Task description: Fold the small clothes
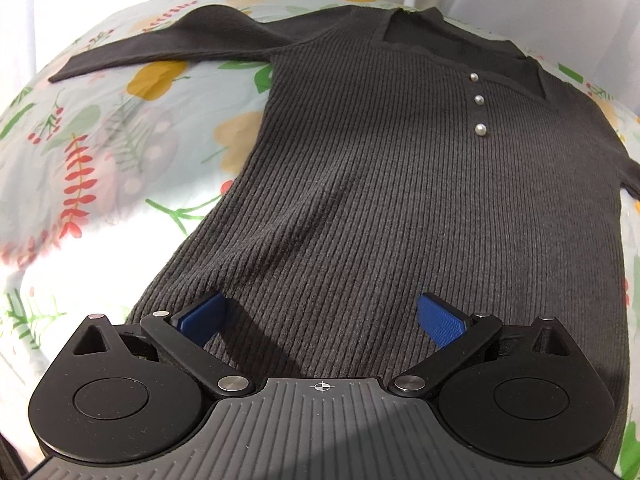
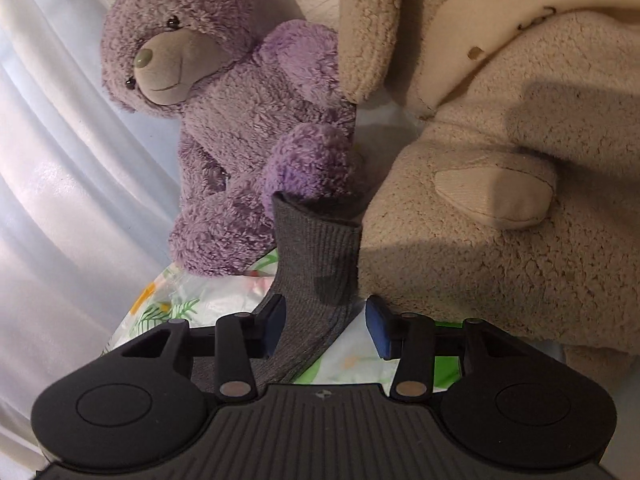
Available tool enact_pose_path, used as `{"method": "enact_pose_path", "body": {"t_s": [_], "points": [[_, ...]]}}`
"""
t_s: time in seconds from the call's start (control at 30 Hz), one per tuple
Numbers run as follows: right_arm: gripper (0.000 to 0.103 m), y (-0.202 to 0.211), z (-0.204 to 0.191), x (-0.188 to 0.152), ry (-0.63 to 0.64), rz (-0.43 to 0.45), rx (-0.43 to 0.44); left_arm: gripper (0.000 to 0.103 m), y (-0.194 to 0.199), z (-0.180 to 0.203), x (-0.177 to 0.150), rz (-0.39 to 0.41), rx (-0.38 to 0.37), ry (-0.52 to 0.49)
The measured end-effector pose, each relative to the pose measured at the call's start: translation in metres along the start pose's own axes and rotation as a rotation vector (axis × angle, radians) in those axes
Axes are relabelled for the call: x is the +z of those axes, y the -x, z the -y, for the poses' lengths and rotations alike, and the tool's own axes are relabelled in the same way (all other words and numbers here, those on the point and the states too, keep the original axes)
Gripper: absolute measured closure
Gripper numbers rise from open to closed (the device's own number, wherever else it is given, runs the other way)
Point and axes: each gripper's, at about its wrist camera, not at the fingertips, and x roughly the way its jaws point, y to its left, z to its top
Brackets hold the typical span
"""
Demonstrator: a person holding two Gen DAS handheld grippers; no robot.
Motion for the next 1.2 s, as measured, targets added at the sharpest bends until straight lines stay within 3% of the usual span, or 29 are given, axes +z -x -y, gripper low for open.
{"method": "enact_pose_path", "body": {"t_s": [0.13, 0.27, 0.43, 0.5, 0.57, 0.63, 0.73, 0.77, 0.83, 0.93, 1.0, 1.2], "points": [[0.062, -0.014, 0.008, 0.002, -0.032, 0.004, 0.018, 0.000, 0.000, -0.001, 0.003, -0.006, -0.010, 0.017], [0.092, -0.028, 0.006, 0.008, -0.025, -0.030, 0.025, 0.000, 0.000, -0.001, 0.001, 0.006, -0.011, -0.009], [0.095, -0.023, -0.021, 0.008, 0.097, -0.010, -0.013, 0.001, 0.011, 0.001, 0.008, 0.008, -0.020, -0.015], [0.095, -0.001, -0.056, 0.000, 0.202, 0.015, 0.052, 0.012, 0.024, 0.003, 0.021, 0.082, -0.071, -0.028], [0.095, 0.023, -0.101, -0.017, 0.318, 0.020, 0.172, 0.012, 0.037, 0.008, 0.040, 0.161, -0.166, -0.050], [0.095, 0.056, -0.158, -0.052, 0.448, -0.019, 0.373, 0.012, 0.042, 0.013, 0.061, 0.202, -0.292, -0.052], [0.089, 0.094, -0.222, -0.122, 0.584, -0.150, 0.641, 0.012, 0.033, 0.016, 0.095, 0.194, -0.505, -0.002], [0.083, 0.104, -0.237, -0.148, 0.626, -0.223, 0.715, 0.012, 0.028, 0.019, 0.106, 0.179, -0.545, 0.017], [0.075, 0.118, -0.249, -0.187, 0.666, -0.316, 0.788, 0.012, 0.012, 0.022, 0.122, 0.134, -0.622, 0.045], [0.065, 0.132, -0.241, -0.211, 0.674, -0.336, 0.783, 0.013, -0.017, 0.032, 0.133, 0.034, -0.689, 0.059], [0.050, 0.138, -0.228, -0.212, 0.659, -0.331, 0.737, 0.017, -0.033, 0.043, 0.136, -0.034, -0.699, 0.038], [0.045, 0.143, -0.185, -0.190, 0.596, -0.335, 0.617, 0.033, -0.075, 0.057, 0.126, -0.198, -0.695, 0.038]]}}
